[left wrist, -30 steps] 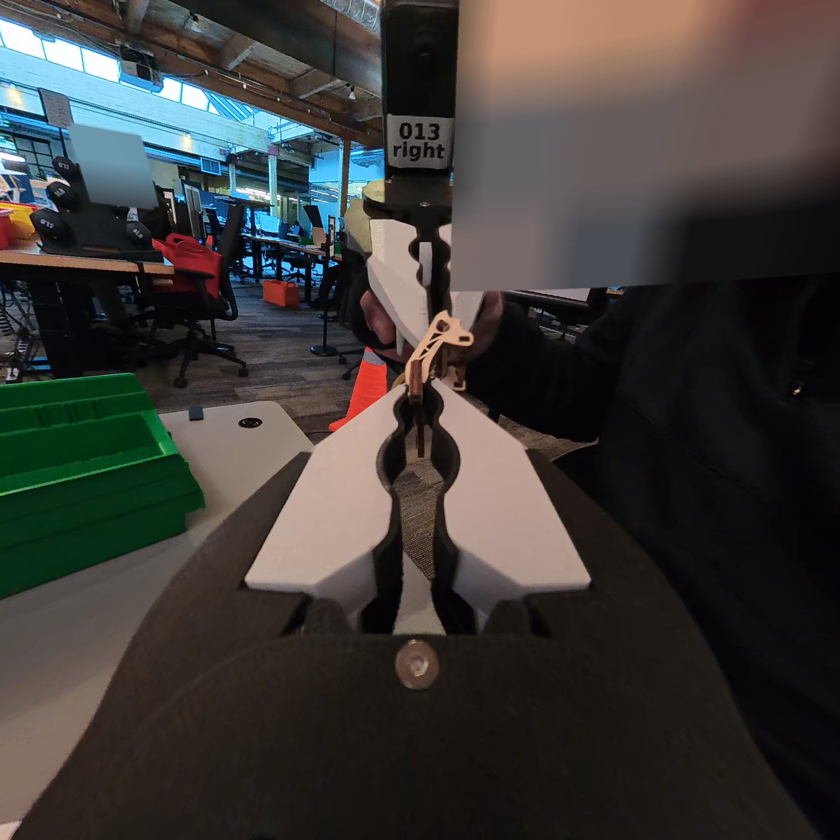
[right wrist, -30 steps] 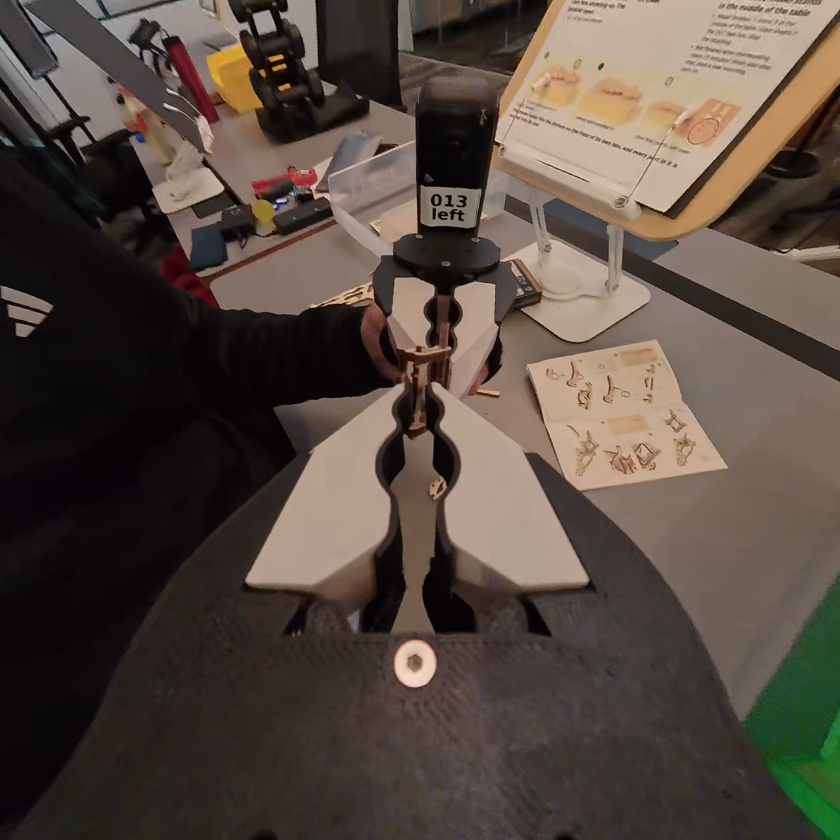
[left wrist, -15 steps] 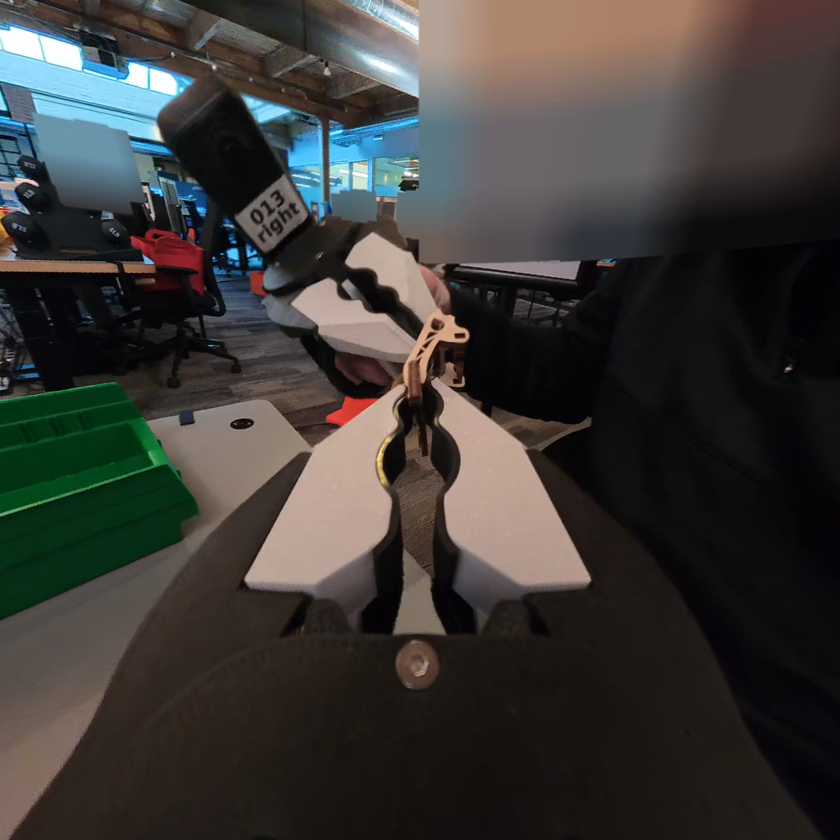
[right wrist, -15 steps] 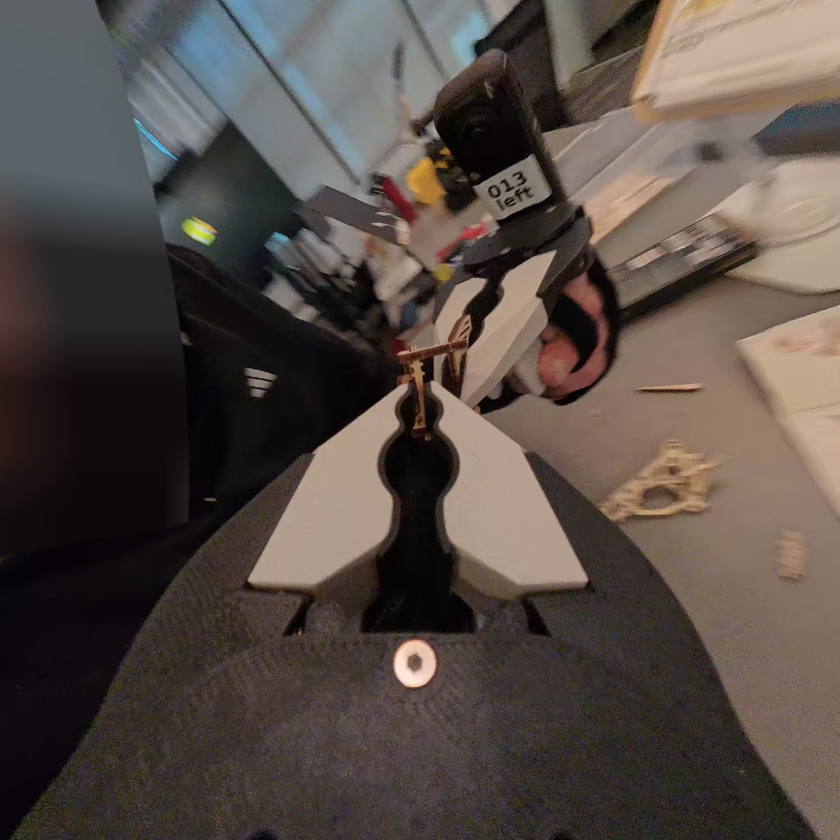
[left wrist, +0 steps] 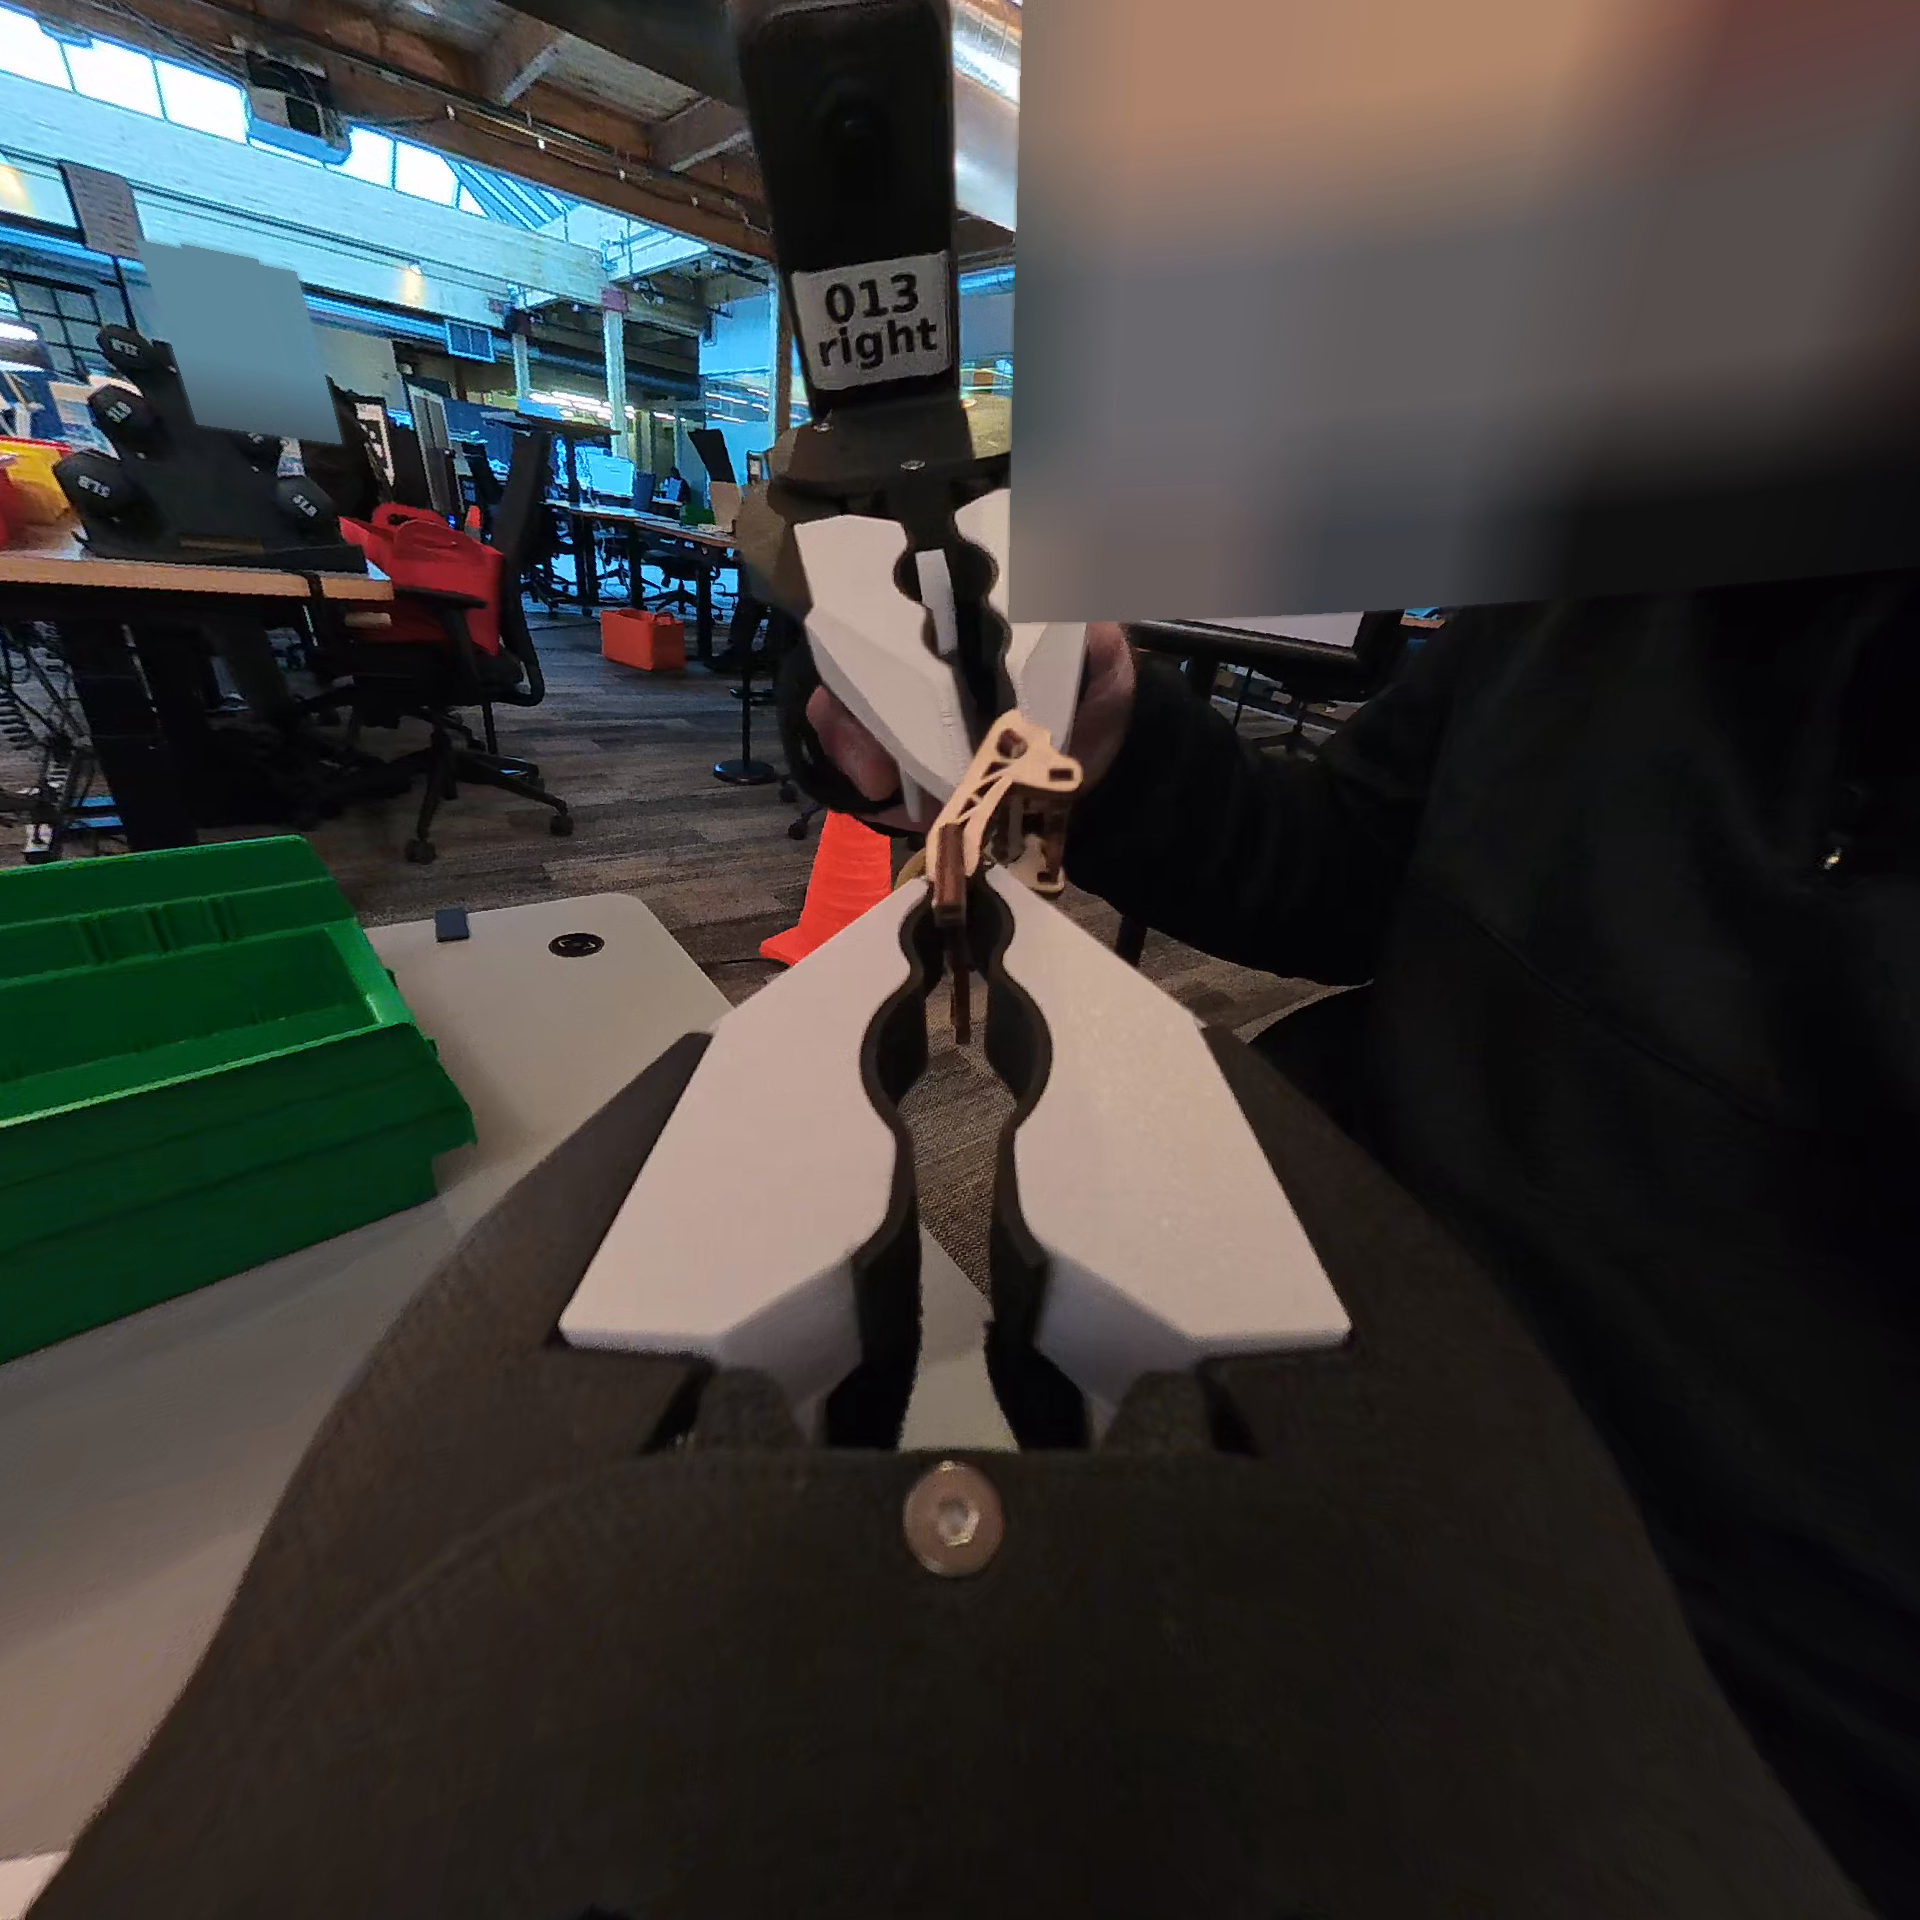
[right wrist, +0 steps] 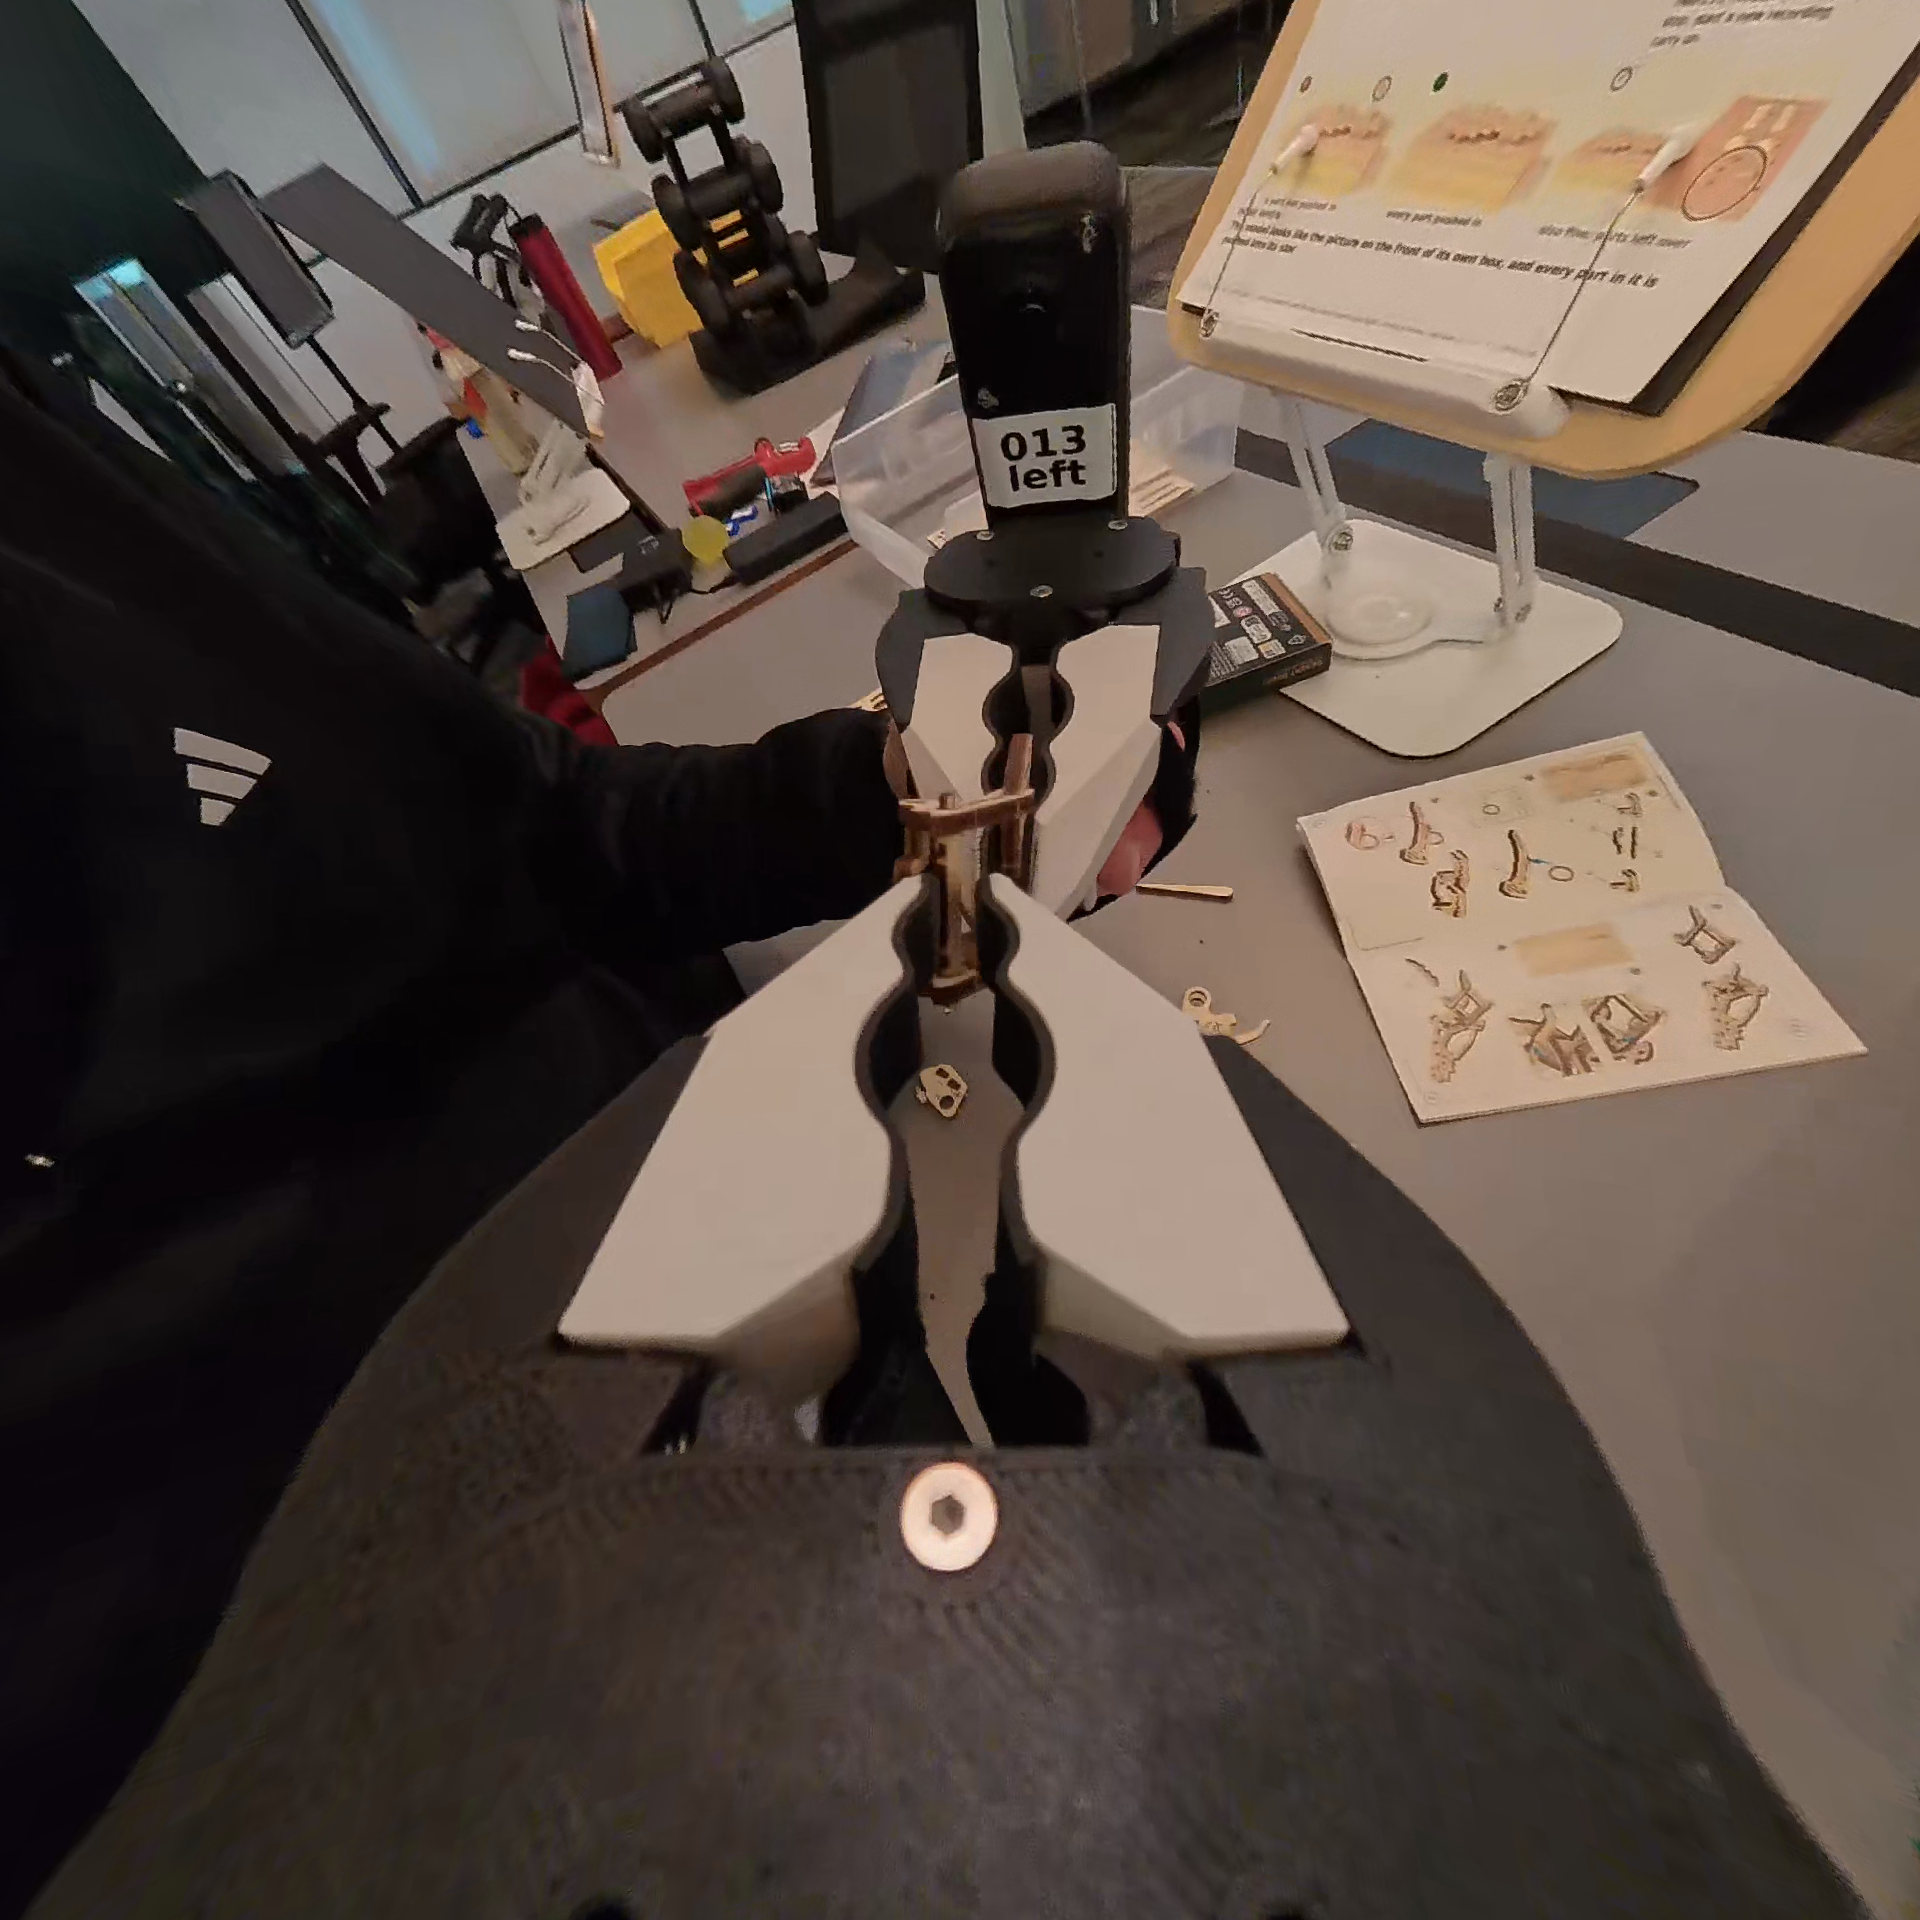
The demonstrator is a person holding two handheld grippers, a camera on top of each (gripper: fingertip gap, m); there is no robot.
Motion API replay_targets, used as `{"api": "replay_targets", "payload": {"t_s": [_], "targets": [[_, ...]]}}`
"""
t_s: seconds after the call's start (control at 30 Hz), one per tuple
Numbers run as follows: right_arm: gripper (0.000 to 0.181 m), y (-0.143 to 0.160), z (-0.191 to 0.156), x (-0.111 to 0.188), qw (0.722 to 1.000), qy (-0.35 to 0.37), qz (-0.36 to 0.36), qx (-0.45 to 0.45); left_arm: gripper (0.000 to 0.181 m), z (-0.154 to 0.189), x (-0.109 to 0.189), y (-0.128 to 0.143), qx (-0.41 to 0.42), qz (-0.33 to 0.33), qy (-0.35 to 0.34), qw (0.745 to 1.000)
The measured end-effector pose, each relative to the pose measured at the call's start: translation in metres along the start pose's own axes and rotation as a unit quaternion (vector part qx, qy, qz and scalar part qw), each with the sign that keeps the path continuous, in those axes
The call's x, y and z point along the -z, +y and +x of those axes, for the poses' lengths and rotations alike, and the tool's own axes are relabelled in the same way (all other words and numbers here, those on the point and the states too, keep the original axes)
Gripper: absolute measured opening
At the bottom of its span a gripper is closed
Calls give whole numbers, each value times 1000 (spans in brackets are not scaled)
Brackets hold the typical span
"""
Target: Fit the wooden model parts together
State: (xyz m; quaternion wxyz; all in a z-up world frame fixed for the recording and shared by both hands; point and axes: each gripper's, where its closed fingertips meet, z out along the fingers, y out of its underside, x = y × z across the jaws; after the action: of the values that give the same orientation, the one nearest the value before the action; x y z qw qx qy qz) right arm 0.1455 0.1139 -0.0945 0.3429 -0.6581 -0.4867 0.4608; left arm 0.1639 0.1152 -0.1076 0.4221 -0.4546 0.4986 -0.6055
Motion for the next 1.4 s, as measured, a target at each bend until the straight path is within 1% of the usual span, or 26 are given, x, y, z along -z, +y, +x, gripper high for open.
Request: {"api": "replay_targets", "payload": {"t_s": [0.07, 0.2, 0.3, 0.37, 0.43, 0.53, 0.57, 0.6, 0.67, 0.7, 0.73, 0.8, 0.9, 1.03, 1.17, 1.23, 1.3, 1.33, 1.4], "targets": [[0, 1, 0, -1, 1000, 10, -5, 10, 1, -1, 0, 1, 2, -2, -5, 1000], [0, 2, 3, -2, 997, 50, -22, 45, 1, -3, 2, 3, 4, -4, -12, 1000], [0, 3, 4, -3, 996, 60, -30, 50, 1, -4, 3, 3, 2, -5, -15, 1000], [0, 2, 6, -2, 994, 80, -34, 70, 1, -6, 3, 2, 4, -3, -19, 1000], [0, 1, 8, -3, 986, 122, -48, 107, 1, -8, 4, 1, 6, 1, -25, 1000], [0, -2, 13, -3, 959, 212, -68, 178, 1, -13, 8, 2, 16, 8, -31, 999], [0, -4, 13, -2, 952, 230, -66, 190, 1, -16, 9, 3, 20, 6, -39, 999], [0, -6, 11, -1, 952, 230, -57, 193, 1, -16, 11, 3, 22, 10, -37, 999], [0, -6, 15, 4, 960, 224, -46, 164, 1, -11, 12, 0, 16, 20, -25, 999], [0, -4, 19, 5, 964, 218, -46, 146, 1, -11, 12, 1, 12, 13, -28, 999], [0, -3, 20, 5, 971, 199, -38, 127, 1, -11, 11, 2, 10, 8, -29, 1000], [6, -4, 15, 1, 987, 139, -14, 80, 1, -9, 10, 1, 12, 10, -22, 1000], [10, -4, 14, -2, 996, 77, 9, 36, 1, -7, 10, -2, 9, 14, -16, 1000], [8, -10, 5, -3, 999, -17, 44, -11, 1, -3, 7, -1, 8, 12, -5, 1000], [1, -9, 0, -5, 995, -73, 55, -36, 1, 0, 4, -1, 8, 12, 6, 1000], [1, -10, -1, -4, 993, -89, 60, -46, 1, 0, 4, -2, 8, 14, 8, 1000], [1, -10, 0, -3, 993, -86, 64, -45, 1, -2, 3, -2, 8, 14, 4, 1000], [1, -10, 2, -4, 995, -74, 64, -37, 1, -3, 4, -1, 9, 14, 1, 1000], [1, -10, 7, -4, 998, -23, 58, -7, 1, -8, 5, 0, 13, 14, -11, 1000]]}}
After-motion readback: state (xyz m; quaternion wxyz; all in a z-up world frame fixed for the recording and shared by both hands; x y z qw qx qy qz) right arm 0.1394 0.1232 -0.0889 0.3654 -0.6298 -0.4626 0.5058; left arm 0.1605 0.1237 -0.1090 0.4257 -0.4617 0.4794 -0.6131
